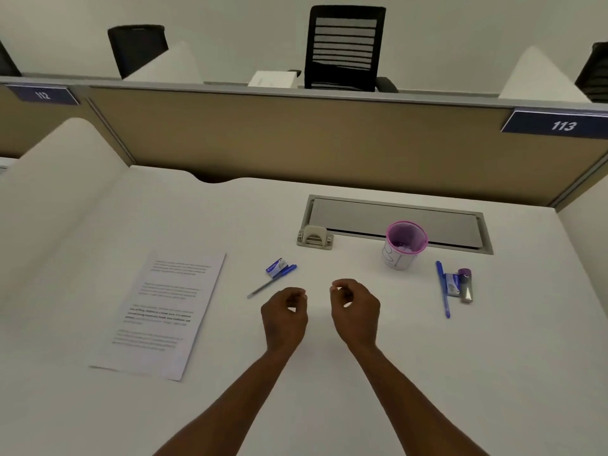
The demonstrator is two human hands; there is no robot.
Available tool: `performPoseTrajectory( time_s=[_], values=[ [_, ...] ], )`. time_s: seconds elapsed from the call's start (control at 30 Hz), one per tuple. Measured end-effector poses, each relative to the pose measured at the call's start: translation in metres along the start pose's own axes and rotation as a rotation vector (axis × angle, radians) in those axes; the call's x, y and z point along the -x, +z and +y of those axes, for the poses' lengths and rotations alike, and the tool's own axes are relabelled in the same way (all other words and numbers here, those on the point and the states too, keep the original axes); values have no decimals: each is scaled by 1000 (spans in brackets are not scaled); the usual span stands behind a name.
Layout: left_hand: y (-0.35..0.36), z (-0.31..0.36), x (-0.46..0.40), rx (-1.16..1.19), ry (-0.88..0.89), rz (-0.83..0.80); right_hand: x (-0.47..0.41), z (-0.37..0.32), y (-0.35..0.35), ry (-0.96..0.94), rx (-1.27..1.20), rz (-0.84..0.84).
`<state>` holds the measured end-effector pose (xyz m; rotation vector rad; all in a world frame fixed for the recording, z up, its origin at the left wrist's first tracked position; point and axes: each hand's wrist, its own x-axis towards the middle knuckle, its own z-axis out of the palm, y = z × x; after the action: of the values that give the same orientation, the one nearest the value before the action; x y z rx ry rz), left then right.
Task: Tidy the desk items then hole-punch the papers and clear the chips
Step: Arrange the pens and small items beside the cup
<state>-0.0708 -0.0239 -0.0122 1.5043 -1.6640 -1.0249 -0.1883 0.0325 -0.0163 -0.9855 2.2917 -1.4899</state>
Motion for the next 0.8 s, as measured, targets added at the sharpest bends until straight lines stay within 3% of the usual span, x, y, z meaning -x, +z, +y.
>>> performPoseTrajectory(
  time_s=[0.17,0.43,0.8],
  values=[
    [-39,-27,-42,-231,-9,138,-5,-24,47,-73,187,-289],
    [-50,-53,-68,-598,67,-93,-43,-38,97,-272,525,-538],
    [-51,-71,-72,-456,112,-21,-69,-40,135,-470,803,-759]
  ],
)
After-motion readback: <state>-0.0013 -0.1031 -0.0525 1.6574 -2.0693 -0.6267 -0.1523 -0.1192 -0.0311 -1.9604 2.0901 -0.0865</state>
